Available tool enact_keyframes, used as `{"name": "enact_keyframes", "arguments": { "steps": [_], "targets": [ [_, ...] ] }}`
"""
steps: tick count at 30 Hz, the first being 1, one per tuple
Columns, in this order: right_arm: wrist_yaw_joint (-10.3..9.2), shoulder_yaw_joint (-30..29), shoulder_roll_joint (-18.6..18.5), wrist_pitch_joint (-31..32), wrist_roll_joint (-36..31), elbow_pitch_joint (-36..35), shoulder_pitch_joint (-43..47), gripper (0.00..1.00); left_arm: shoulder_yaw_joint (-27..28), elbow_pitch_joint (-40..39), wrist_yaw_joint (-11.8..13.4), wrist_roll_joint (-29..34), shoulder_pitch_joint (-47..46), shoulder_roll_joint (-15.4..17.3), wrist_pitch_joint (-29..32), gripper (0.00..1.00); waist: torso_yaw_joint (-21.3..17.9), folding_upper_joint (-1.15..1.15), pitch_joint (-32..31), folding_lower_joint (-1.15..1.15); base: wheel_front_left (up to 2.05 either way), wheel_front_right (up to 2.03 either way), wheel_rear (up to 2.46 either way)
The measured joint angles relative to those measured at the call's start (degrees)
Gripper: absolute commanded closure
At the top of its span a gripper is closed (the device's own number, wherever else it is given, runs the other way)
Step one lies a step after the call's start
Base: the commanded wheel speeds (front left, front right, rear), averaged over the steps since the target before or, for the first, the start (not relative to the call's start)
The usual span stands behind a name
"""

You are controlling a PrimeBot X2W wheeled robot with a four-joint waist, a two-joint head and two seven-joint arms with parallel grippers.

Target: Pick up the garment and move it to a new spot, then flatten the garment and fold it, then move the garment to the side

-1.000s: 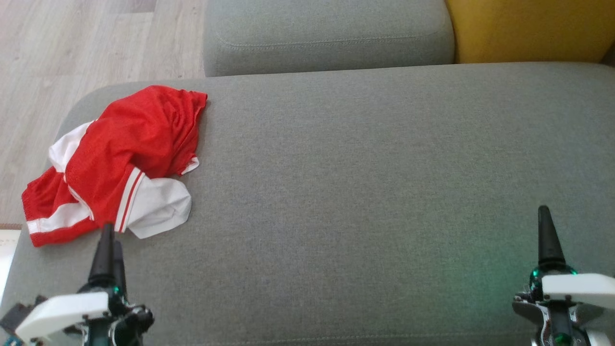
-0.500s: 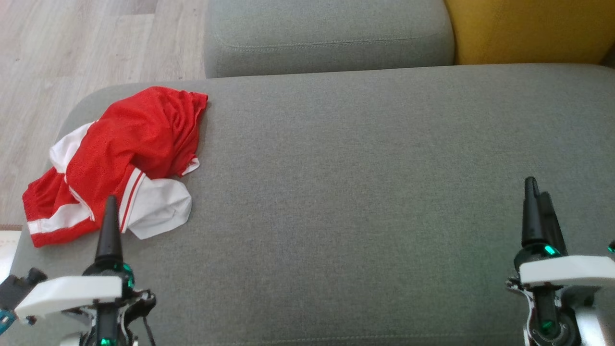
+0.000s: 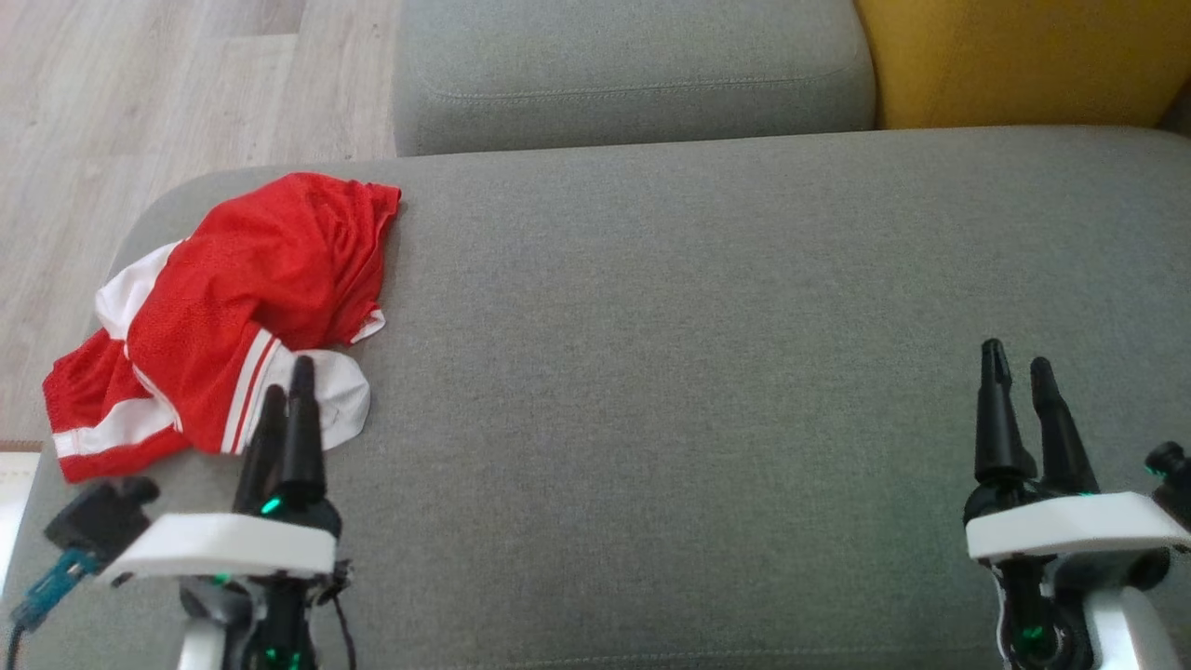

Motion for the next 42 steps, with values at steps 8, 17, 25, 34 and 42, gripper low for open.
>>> {"name": "enact_keyframes", "arguments": {
  "steps": [8,17,25,34,42],
  "targets": [
    [0.0,-0.01,-0.01,-1.35,-7.97,0.24,0.57,0.0,-4.67,-0.43,0.94,13.81,0.1,0.31,-1.47,0.0,-0.16,0.0,-0.15,0.01,0.0,0.0,0.0],
    [0.0,0.11,-0.01,-2.98,-15.44,0.25,0.99,0.0,-11.11,-0.16,5.1,23.99,0.12,3.24,-2.76,0.0,-0.53,0.0,-0.52,0.0,0.0,0.0,0.0],
    [0.0,0.83,-0.02,-4.38,-21.0,0.16,1.11,0.0,-16.45,0.01,10.18,29.77,0.09,6.01,-4.23,0.0,-1.02,0.0,-0.79,0.0,0.0,0.0,0.0],
    [0.0,1.65,-0.04,-5.86,-27.95,-0.94,2.23,0.0,-22.74,-0.31,15.13,36.5,-0.11,9.43,-5.76,0.0,-1.31,0.0,-0.98,0.0,0.0,0.0,0.0],
    [0.0,2.15,-0.05,-7.09,-35.09,-1.59,2.31,0.0,-29.25,-0.34,20.08,42.94,-1.59,12.58,-6.89,0.0,-1.27,0.0,-1.3,0.0,0.0,0.0,0.0]
  ]
}}
